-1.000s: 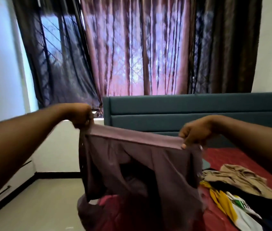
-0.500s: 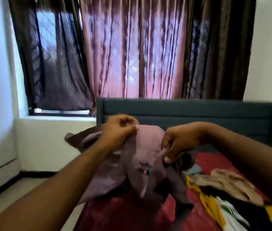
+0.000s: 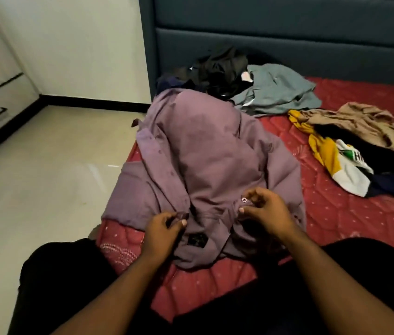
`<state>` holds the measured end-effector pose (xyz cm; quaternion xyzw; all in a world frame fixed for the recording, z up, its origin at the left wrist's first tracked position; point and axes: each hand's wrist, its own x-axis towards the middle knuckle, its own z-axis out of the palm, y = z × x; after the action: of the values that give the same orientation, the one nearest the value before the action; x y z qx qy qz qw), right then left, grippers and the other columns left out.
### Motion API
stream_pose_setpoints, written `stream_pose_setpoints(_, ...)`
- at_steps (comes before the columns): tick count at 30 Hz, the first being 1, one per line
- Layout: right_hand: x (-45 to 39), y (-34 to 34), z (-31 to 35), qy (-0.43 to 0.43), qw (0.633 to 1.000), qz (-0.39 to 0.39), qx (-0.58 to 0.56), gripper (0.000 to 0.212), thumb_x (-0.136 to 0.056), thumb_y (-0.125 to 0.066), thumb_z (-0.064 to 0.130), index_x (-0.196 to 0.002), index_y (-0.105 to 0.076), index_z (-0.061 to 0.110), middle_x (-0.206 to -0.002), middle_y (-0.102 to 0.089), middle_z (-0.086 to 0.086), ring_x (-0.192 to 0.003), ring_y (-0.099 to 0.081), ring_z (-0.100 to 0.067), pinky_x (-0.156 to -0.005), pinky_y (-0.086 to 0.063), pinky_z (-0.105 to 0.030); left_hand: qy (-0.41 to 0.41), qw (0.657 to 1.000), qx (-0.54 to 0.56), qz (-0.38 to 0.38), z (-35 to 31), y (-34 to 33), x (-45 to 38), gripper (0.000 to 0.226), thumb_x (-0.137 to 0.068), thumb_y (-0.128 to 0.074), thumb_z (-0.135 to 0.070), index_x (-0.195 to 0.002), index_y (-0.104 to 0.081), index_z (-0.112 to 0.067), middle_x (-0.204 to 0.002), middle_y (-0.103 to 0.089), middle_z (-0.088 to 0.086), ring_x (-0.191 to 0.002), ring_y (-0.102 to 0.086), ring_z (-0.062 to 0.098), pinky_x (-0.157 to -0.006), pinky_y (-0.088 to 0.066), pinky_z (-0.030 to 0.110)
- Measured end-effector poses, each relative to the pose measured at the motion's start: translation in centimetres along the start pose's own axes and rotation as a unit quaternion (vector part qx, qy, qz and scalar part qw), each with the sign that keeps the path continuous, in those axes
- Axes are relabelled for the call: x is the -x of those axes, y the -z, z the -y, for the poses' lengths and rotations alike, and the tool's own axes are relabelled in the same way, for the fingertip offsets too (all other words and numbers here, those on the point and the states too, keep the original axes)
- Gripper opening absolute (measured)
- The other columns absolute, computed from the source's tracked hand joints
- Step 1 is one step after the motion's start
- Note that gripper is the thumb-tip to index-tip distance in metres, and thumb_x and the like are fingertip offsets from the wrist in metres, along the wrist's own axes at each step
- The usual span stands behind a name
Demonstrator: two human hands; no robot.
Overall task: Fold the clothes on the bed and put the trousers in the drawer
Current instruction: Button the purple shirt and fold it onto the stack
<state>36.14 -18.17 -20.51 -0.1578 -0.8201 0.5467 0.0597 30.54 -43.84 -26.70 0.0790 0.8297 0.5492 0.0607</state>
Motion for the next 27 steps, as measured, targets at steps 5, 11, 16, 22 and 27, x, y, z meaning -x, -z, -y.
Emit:
stream_pose_setpoints(5, 0.2, -0.6, 0.9, 0.013, 0.997, 0.061, -0.044, 0.024, -0.081, -0.068, -0.01, -0.086, -0.07, 0.013, -0.067, -0.072, 0.009, -0.062, -0.064, 0.001, -0.062, -0.052, -0.014, 0.034, 0.993, 0.109, 0.021, -1.6, -0.6, 0.0, 0.007, -0.079, -0.073, -0.022, -0.08, -0.076, -0.015, -0.073, -0.074, -0.004, -0.066, -0.062, 0.006, -0.064, -0.051, 0.03)
stream_pose_setpoints(11, 0.4, -3.4, 1.5, 0.165, 0.964, 0.159, 0.135, 0.013, -0.08, -0.076, 0.008, -0.091, -0.077, 0.016, -0.091, -0.063, 0.011, -0.086, -0.061, -0.001, -0.079, -0.047, -0.013, 0.107, 0.965, 0.228, 0.068, -2.8, -0.6, 0.3, 0.018, -0.081, -0.072, 0.004, -0.095, -0.075, -0.006, -0.088, -0.075, 0.012, -0.08, -0.068, 0.02, -0.082, -0.055, 0.039)
stream_pose_setpoints(16, -0.3, -4.7, 0.9, 0.335, 0.899, 0.156, 0.234, 0.02, -0.082, -0.063, 0.024, -0.091, -0.077, 0.014, -0.082, -0.066, 0.0, -0.078, -0.054, -0.01, -0.07, -0.045, -0.024, 0.092, 0.969, 0.212, 0.091, -2.6, -0.7, 0.1, 0.015, -0.082, -0.07, 0.006, -0.089, -0.075, -0.006, -0.08, -0.075, 0.006, -0.074, -0.068, 0.014, -0.073, -0.056, 0.029)
stream_pose_setpoints(22, 0.4, -5.6, 0.8, 0.221, 0.961, 0.157, 0.061, 0.015, -0.081, -0.071, 0.006, -0.092, -0.077, 0.013, -0.088, -0.074, 0.009, -0.082, -0.068, -0.001, -0.076, -0.05, -0.013, 0.106, 0.954, 0.243, 0.143, -2.7, -0.7, 0.1, 0.017, -0.083, -0.07, 0.002, -0.083, -0.076, -0.014, -0.08, -0.075, 0.005, -0.076, -0.069, 0.014, -0.071, -0.056, 0.026)
stream_pose_setpoints(27, 0.5, -6.3, 0.4, 0.019, 0.974, 0.18, -0.133, 0.026, -0.078, -0.069, -0.013, -0.087, -0.073, 0.011, -0.082, -0.075, 0.0, -0.077, -0.069, -0.01, -0.073, -0.055, -0.021, 0.141, 0.942, 0.273, 0.133, -2.4, -0.8, 0.0, 0.012, -0.085, -0.069, 0.001, -0.096, -0.071, 0.0, -0.087, -0.073, 0.013, -0.08, -0.067, 0.021, -0.077, -0.053, 0.033)
